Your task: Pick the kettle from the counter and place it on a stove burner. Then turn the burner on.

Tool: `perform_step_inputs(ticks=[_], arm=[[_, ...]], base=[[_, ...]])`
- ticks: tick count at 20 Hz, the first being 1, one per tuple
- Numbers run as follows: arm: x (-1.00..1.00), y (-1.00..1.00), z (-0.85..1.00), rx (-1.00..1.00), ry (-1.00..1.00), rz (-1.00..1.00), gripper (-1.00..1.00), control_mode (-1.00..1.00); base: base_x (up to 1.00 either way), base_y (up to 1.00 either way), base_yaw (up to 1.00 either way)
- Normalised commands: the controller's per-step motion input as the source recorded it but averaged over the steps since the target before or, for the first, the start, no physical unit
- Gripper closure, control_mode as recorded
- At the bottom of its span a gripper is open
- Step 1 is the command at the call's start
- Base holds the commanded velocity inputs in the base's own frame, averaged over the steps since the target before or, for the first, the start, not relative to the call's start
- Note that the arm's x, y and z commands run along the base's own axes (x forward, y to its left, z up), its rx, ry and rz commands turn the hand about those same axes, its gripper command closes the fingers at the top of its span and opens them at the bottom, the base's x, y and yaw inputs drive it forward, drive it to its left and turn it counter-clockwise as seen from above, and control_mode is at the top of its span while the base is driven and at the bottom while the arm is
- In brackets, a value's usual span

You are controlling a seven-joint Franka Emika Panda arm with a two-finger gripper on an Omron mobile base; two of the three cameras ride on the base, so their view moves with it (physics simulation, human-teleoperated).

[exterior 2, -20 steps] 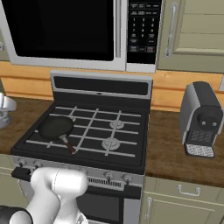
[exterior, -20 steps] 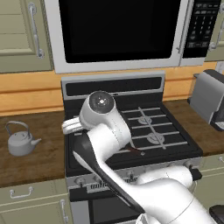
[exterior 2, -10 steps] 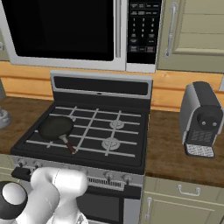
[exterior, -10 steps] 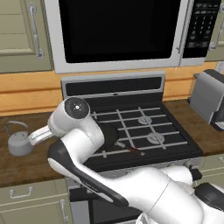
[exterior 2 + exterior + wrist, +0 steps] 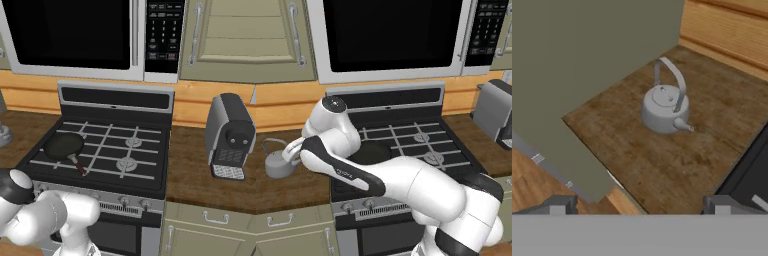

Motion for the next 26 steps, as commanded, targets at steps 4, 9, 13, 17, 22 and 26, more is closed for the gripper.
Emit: perform_step_inputs(ticks=[4, 9, 13, 17, 22, 26], arm=[[0.17, 0.00, -0.18, -0.03, 0.00, 0.00, -1.00, -1.00], [0.36, 0.11, -0.25, -0.01, 0.00, 0.00, -1.00, -1.00], [0.47, 0.31, -0.18, 0.00, -0.01, 0.00, -1.00, -1.00], [0.43, 0.34, -0.02, 0.00, 0.00, 0.00, -1.00, -1.00], [0.39, 0.24, -0.04, 0.00, 0.00, 0.00, -1.00, -1.00], [0.32, 0.06, -0.16, -0.02, 0.00, 0.00, -1.00, -1.00]], base=[[0.00, 0.00, 0.00], [0.00, 0.00, 0.00], [0.00, 0.00, 0.00], [0.00, 0.00, 0.00], [0.00, 0.00, 0.00], [0.00, 0.00, 0.00]])
